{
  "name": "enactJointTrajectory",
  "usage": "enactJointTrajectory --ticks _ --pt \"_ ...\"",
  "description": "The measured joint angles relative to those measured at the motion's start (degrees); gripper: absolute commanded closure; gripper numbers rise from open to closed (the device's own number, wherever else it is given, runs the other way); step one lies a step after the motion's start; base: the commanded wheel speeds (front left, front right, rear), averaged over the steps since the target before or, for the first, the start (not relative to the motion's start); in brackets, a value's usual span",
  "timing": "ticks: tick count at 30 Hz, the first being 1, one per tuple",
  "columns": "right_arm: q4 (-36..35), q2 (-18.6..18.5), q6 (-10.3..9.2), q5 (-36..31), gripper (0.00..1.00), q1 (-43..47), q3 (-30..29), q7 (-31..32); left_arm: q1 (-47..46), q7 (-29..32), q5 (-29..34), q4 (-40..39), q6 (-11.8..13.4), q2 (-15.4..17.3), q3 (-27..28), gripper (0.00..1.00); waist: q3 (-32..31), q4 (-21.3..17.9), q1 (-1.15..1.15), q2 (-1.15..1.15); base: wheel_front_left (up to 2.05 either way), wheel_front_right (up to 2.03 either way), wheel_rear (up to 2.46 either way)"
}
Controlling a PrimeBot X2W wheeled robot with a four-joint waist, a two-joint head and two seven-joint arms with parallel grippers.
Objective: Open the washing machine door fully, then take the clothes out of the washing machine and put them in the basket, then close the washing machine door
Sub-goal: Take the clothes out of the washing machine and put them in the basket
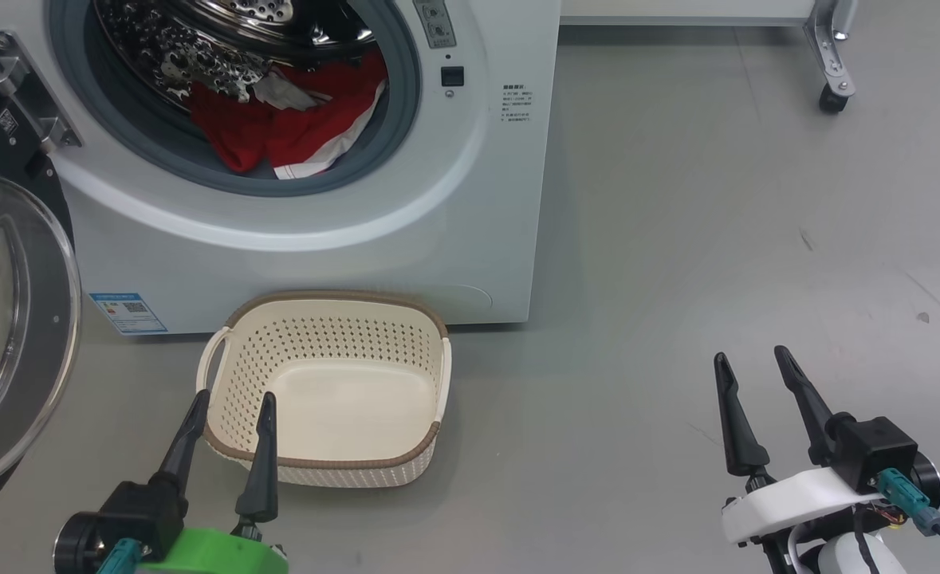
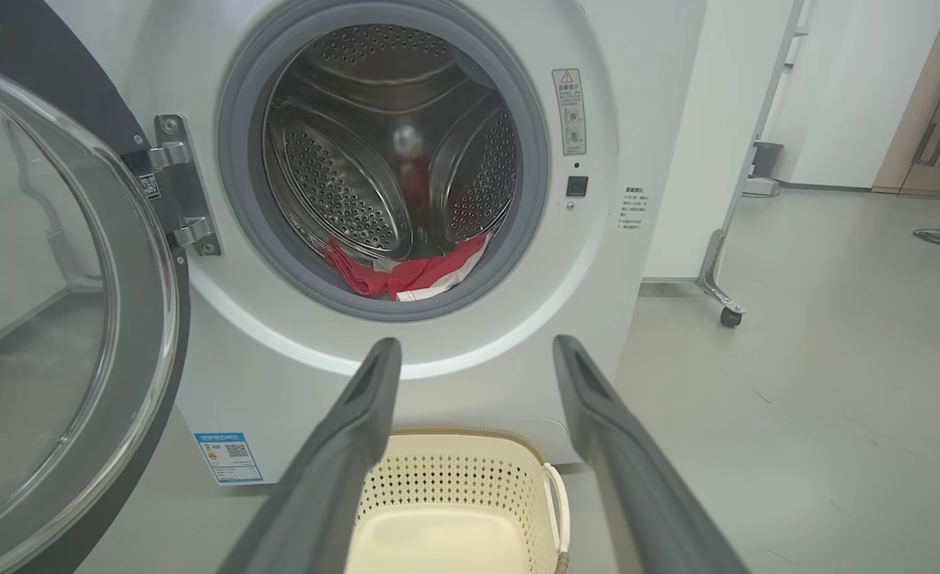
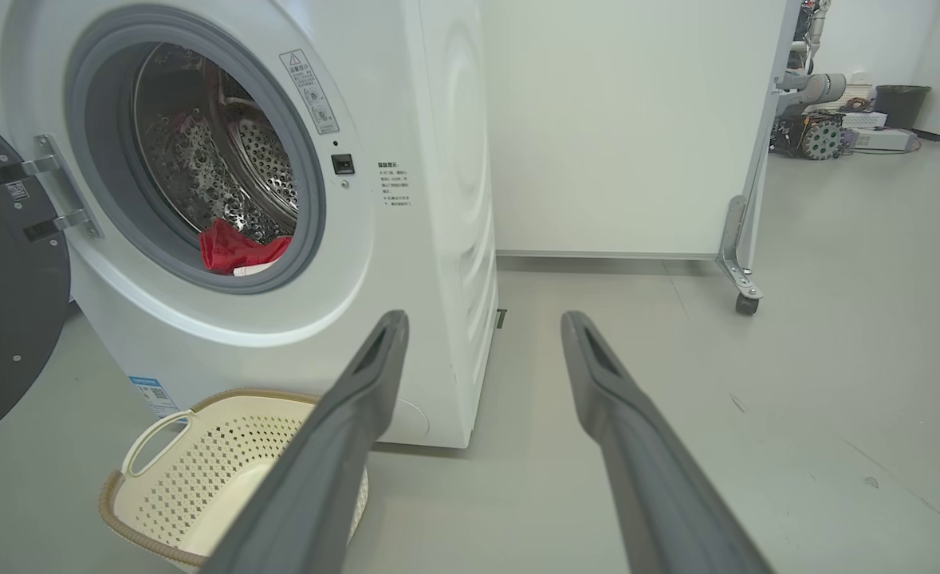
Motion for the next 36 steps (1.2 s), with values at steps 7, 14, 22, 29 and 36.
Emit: enactJointTrajectory --ticks 7,14,22,29,36 --pt "0.0 0.2 0.05 0.0 0.0 0.0 -0.12 -0.01 -0.01 0.0 0.08 -0.05 0.24 0.0 0.35 0.0 -0.03 0.27 0.0 0.0 1.13 -1.13 0.0" --pt "0.02 0.29 0.34 -0.01 0.0 -0.01 -0.14 -0.01 -0.03 0.0 3.16 0.03 1.18 0.24 0.4 0.0 -0.16 0.5 0.0 0.0 1.26 -1.26 0.0" --pt "0.07 0.52 0.35 -0.25 0.0 -0.01 -0.15 -0.01 -0.03 0.0 3.22 0.12 1.19 0.22 0.33 0.0 -0.41 0.61 0.0 0.0 0.97 -0.97 0.0" --pt "0.11 0.67 0.44 -0.26 0.0 -0.01 -0.15 -0.01 -0.03 0.0 3.39 0.14 1.21 0.2 0.32 0.0 -0.59 0.51 0.0 0.0 0.66 -0.66 0.0" --pt "0.13 0.74 0.59 -0.27 0.0 -0.01 -0.29 -0.01 -0.03 0.0 3.47 0.14 1.26 0.18 0.11 0.0 -0.71 0.42 0.0 0.0 0.36 -0.36 0.0"
